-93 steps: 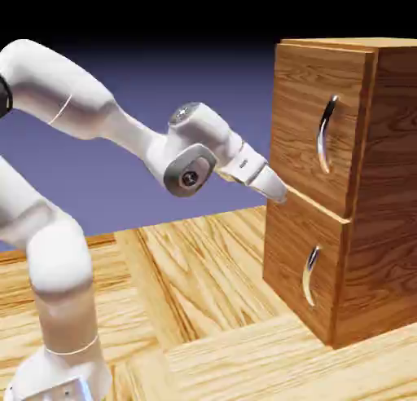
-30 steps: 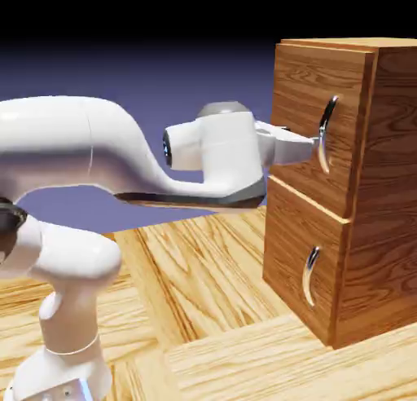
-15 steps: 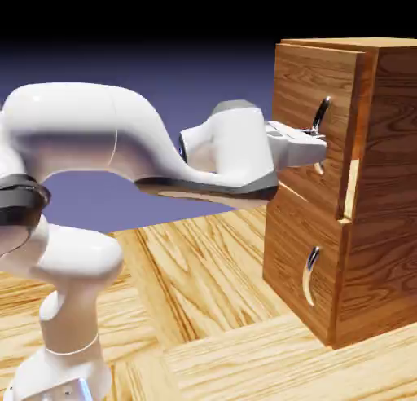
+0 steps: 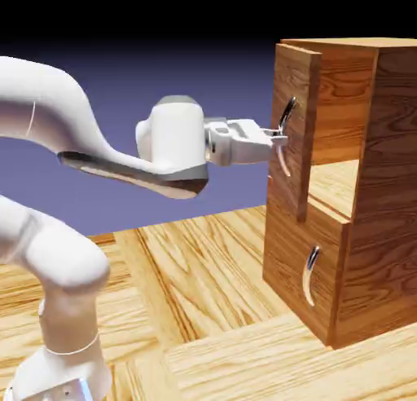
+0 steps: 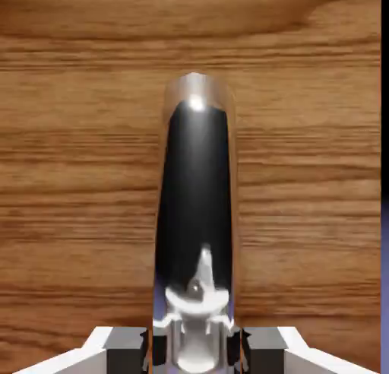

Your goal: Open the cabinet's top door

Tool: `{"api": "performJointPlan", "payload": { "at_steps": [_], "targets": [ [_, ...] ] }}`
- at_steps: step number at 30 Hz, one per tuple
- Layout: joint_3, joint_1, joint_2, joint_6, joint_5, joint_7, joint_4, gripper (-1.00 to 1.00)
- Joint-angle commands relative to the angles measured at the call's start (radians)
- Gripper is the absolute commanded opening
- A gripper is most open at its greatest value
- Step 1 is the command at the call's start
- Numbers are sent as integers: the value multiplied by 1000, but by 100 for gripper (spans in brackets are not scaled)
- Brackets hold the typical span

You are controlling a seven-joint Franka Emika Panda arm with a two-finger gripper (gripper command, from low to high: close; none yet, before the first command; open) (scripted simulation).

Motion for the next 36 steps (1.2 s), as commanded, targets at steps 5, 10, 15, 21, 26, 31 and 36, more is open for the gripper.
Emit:
{"api": "performJointPlan", "payload": {
  "at_steps": [5, 10, 15, 21, 26, 31, 36],
  "targets": [
    [181, -157, -23, 1, 138, 0, -35, -100],
    [362, -315, -66, 22, 293, -15, -62, -100],
    [505, -404, -128, 3, 482, -83, -93, -100],
    [640, -373, -182, -162, 743, -204, -118, -100],
    [787, -342, -184, -361, 959, -269, -93, -100],
    [953, -352, -136, -579, 1141, -295, -12, -100],
    [1127, -424, -60, -796, 1285, -298, 117, -100]
  ]
}}
